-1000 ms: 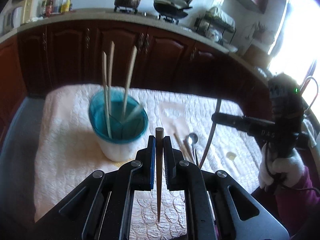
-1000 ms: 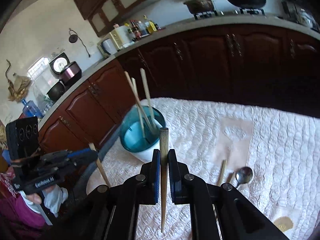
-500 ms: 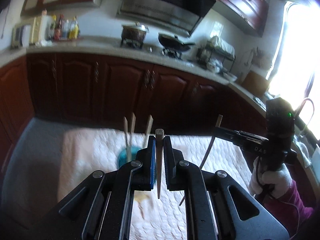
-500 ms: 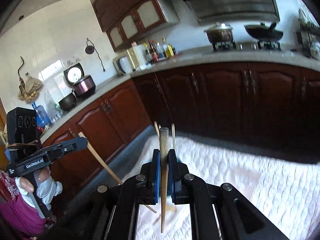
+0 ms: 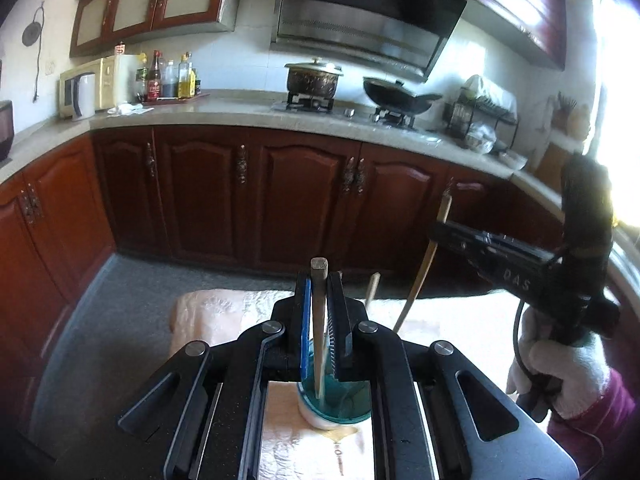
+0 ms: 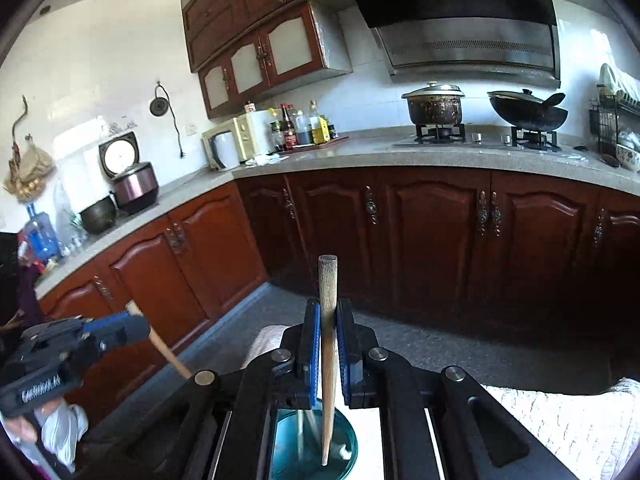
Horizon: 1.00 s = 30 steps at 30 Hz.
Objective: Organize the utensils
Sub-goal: 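Lift both chopsticks and lower them into the floral cup, then open both grippers to release the chopsticks and withdraw from the cup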
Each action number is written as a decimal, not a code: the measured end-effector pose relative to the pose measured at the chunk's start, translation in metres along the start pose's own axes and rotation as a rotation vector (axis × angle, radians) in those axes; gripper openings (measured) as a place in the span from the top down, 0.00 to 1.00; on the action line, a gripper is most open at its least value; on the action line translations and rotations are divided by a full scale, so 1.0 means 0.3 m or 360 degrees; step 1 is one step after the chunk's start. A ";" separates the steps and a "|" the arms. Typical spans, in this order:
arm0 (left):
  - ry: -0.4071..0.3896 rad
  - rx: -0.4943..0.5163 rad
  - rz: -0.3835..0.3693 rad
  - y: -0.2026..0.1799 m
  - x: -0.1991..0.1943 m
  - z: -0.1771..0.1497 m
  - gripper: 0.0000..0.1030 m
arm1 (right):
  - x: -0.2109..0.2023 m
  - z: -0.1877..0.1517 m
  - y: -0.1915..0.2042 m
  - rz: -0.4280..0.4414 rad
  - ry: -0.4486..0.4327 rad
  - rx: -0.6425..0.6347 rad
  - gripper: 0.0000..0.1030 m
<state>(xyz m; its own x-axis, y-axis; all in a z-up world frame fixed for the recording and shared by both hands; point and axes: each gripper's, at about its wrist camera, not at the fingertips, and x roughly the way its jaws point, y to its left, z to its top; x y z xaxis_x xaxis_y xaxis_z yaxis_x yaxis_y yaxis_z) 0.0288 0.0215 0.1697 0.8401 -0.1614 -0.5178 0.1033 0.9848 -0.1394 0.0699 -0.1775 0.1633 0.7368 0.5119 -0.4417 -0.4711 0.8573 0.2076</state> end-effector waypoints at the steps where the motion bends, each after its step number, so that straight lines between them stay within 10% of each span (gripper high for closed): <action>1: 0.0005 0.0010 0.0017 -0.003 0.017 -0.012 0.94 | 0.017 -0.003 -0.003 0.0002 0.0006 0.0013 0.93; 15: 0.0158 -0.0007 0.0022 -0.021 0.190 -0.113 0.94 | 0.077 -0.035 -0.046 0.0014 0.0010 0.0057 0.93; 30: 0.0221 -0.0030 0.0030 -0.033 0.233 -0.141 0.94 | 0.252 -0.179 -0.040 0.0140 0.0376 0.0082 0.92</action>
<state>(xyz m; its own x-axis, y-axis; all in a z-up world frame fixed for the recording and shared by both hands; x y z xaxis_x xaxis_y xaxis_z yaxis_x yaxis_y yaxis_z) 0.0641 -0.0021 0.0991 0.7598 -0.1513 -0.6324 0.0768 0.9866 -0.1437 0.1053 -0.1521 0.0803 0.5574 0.5629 -0.6103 -0.4989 0.8146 0.2957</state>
